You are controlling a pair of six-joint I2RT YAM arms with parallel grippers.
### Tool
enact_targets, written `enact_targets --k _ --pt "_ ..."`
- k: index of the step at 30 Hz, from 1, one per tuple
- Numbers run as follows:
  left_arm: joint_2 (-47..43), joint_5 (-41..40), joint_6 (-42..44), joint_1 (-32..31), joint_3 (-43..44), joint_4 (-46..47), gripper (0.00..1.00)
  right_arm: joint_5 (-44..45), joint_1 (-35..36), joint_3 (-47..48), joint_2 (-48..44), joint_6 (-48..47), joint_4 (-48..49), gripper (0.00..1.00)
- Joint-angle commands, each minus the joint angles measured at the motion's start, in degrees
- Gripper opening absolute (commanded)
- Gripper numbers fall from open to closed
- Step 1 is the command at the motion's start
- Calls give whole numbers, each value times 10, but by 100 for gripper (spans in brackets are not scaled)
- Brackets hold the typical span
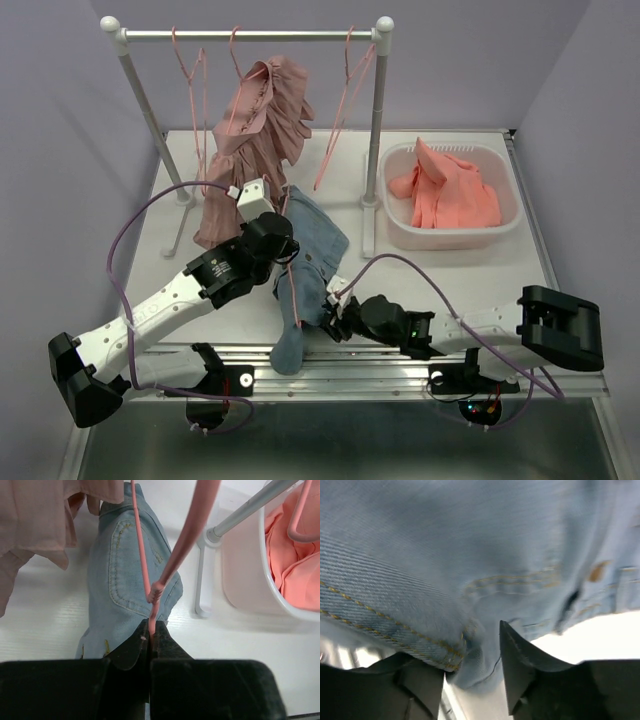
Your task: Remove the skirt from the hanger
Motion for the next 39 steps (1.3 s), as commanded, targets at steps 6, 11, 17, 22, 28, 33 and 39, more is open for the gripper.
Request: enact_targets --k 6,11,17,22,28,33,39 --pt "-33 -20 -28 -1 -49 -43 0 315 5 66 -122 55 -101 1" --pt "-39 -25 -43 -1 -89 -57 0 425 5 121 -209 99 -227 1" --pt "-50 -22 -52 -1 -114 -72 0 501 5 201 -315 64 -253 1" --pt "-79 -17 -53 -1 -130 -69 0 606 5 313 -297 -14 -278 1" --pt "-101 -3 -67 -1 -156 -65 0 644 5 459 -231 -133 -277 1" --pt "-105 3 -63 -1 -158 -59 0 645 -77 560 -147 -216 -277 1" --pt "-112 7 -51 -4 -152 -56 0 569 -270 698 -53 -251 -277 1"
